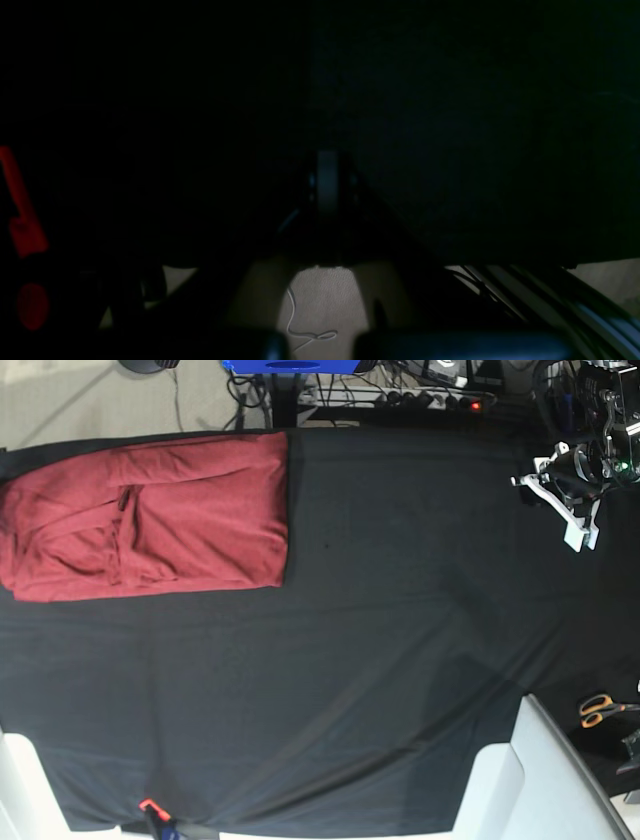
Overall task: Fold the T-shirt properly
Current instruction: 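Open the right gripper and lift it off the shirt, then lower the right gripper to the folded shirt's end and grasp it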
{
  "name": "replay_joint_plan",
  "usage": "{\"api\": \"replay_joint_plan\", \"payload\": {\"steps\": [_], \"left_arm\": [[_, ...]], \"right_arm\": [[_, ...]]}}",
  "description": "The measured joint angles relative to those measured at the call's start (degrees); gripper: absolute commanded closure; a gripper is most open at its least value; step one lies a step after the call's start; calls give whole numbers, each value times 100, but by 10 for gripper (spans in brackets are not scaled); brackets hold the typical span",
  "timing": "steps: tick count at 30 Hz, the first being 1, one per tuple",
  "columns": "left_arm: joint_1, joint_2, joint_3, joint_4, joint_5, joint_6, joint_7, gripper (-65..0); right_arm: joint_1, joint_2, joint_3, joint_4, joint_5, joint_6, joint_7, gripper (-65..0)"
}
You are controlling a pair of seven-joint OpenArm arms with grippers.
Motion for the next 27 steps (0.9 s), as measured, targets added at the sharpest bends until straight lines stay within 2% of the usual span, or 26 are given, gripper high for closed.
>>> {"api": "replay_joint_plan", "payload": {"steps": [5,6,9,13,18,25,27], "left_arm": [[0,-15,0,0,2,-48,2,0],[0,-15,0,0,0,-116,-2,0],[0,-13,-7,-2,-11,-667,-2,0],[0,-17,-17,-4,17,-776,0,0],[0,-13,-17,-4,22,-776,2,0],[0,-13,-17,-4,22,-776,0,0],[0,-11,-17,-4,20,-776,0,0]], "right_arm": [[-221,-168,-17,-203,46,9,693,-617],[-236,-184,-17,-426,0,-2,765,-617],[-251,-166,-37,-868,175,87,1073,-617],[-219,-186,-282,-872,184,85,1169,-602],[-186,-291,-584,-846,289,96,1176,-509],[-127,-352,-610,-717,348,151,544,-504],[-184,-400,-848,-391,315,146,411,-504]]}}
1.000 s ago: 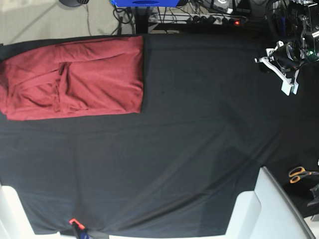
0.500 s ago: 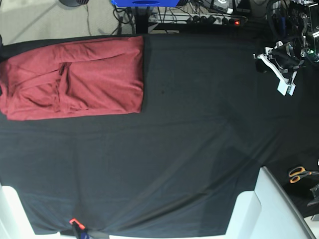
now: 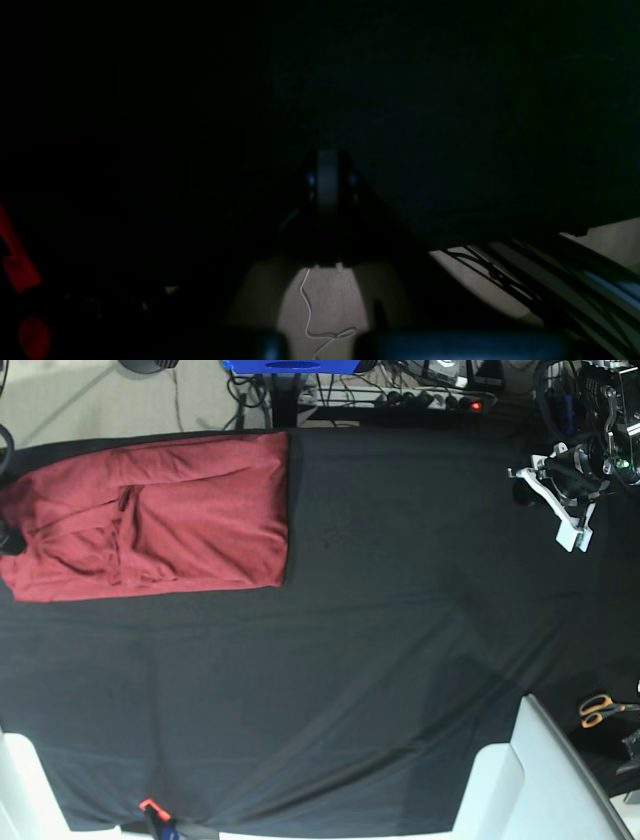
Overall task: Fold the T-shirt properly
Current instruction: 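Lower the right gripper to the folded shirt's end and grasp it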
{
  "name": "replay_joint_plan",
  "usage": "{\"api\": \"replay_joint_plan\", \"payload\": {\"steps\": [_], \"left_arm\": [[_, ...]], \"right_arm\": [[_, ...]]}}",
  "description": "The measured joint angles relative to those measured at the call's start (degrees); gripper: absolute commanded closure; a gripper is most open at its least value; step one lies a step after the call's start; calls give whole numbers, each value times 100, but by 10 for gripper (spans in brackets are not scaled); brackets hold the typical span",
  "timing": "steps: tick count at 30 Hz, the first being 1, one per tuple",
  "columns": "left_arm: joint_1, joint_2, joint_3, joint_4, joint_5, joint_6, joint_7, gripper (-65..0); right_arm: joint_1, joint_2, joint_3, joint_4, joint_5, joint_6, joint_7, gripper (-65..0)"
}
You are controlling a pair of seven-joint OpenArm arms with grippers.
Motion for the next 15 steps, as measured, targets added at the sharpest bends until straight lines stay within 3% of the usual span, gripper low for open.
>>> {"api": "replay_joint_plan", "payload": {"steps": [15], "left_arm": [[0,13,13,0,2,-2,2,0]], "right_arm": [[44,-142,-772,173,188,28,33,-503]]}}
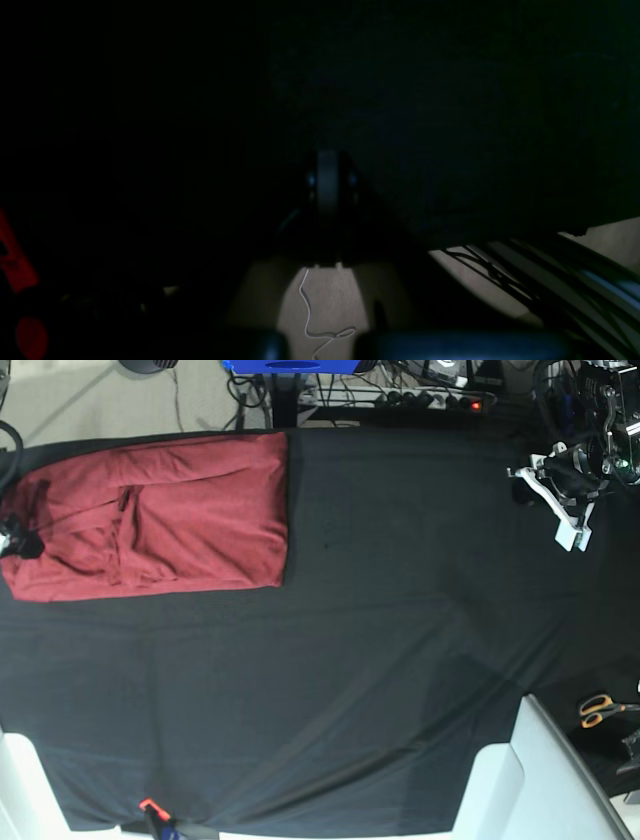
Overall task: Fold the T-shirt properly
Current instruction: 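Lower the right gripper to the folded shirt's end and grasp it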
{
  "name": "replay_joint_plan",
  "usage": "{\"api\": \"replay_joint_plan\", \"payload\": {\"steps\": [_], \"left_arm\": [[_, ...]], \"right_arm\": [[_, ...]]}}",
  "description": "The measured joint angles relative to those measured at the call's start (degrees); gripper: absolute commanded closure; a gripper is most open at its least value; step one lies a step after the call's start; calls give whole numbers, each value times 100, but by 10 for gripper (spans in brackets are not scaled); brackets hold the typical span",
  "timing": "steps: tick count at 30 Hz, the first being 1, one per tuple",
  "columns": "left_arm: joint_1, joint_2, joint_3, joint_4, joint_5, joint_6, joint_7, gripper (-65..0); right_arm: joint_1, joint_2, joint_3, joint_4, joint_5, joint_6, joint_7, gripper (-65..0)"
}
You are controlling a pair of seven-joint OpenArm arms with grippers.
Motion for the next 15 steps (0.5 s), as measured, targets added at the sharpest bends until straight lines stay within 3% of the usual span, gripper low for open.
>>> {"api": "replay_joint_plan", "payload": {"steps": [11,15], "left_arm": [[0,2,0,0,0,2,-2,0],[0,2,0,0,0,2,0,0]], "right_arm": [[46,20,-601,37,109,44,114,-500],[42,4,-686,39,105,35,173,-399]]}}
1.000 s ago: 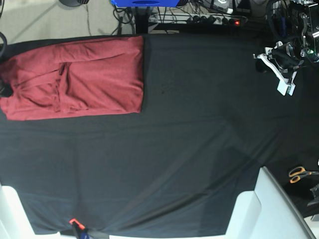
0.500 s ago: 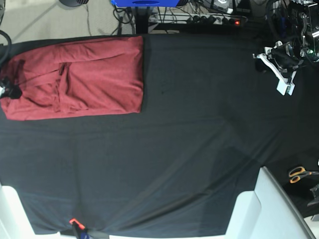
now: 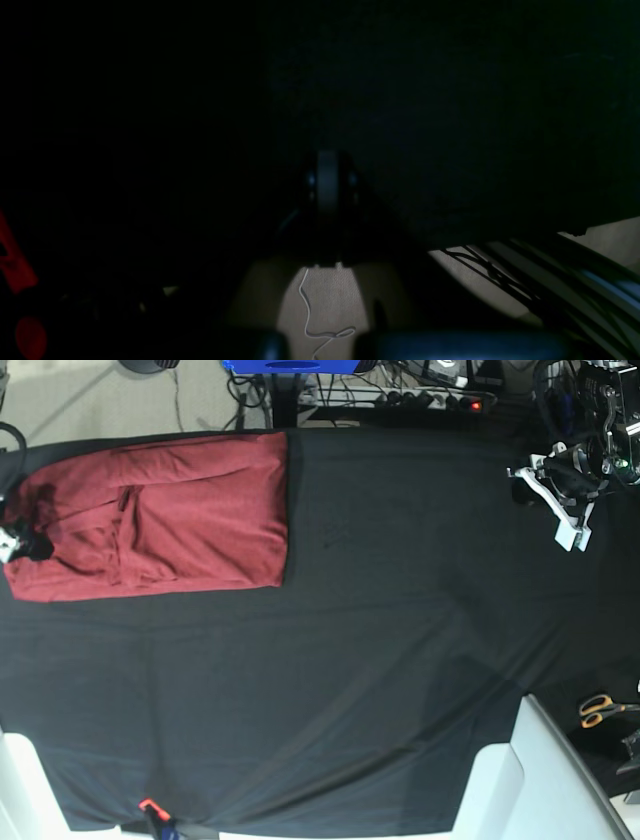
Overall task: Fold the T-shirt properly
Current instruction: 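Lower the right gripper to the folded shirt's end and grasp it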
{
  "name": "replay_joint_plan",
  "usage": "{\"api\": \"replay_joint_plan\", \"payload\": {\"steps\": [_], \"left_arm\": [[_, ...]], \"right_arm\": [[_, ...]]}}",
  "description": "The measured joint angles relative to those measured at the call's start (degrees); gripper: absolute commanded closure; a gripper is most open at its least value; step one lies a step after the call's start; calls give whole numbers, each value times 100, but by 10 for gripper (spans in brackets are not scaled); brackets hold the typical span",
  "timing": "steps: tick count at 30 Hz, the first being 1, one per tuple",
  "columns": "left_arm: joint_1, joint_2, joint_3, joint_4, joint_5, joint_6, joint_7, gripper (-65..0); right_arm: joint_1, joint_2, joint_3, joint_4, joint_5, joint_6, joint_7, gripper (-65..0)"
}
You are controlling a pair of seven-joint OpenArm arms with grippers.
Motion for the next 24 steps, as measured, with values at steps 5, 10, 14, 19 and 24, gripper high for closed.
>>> {"api": "replay_joint_plan", "payload": {"steps": [5,10,14,19,24], "left_arm": [[0,-2,0,0,0,0,-2,0],[-2,0,0,0,2,0,-2,0],[-2,0,0,0,-2,-2,-2,0],[-2,0,0,0,0,0,-2,0],[-2,0,0,0,2,0,0,0]], "right_arm": [[-122,-63,-7,98,37,28,55,-359],[-297,-101,-26,299,50,55,46,-356],[-297,-101,-26,299,50,52,24,-350],[-299,-120,-26,291,-109,-48,-28,-87],[-214,-151,-26,289,-243,-107,-155,-6]]}}
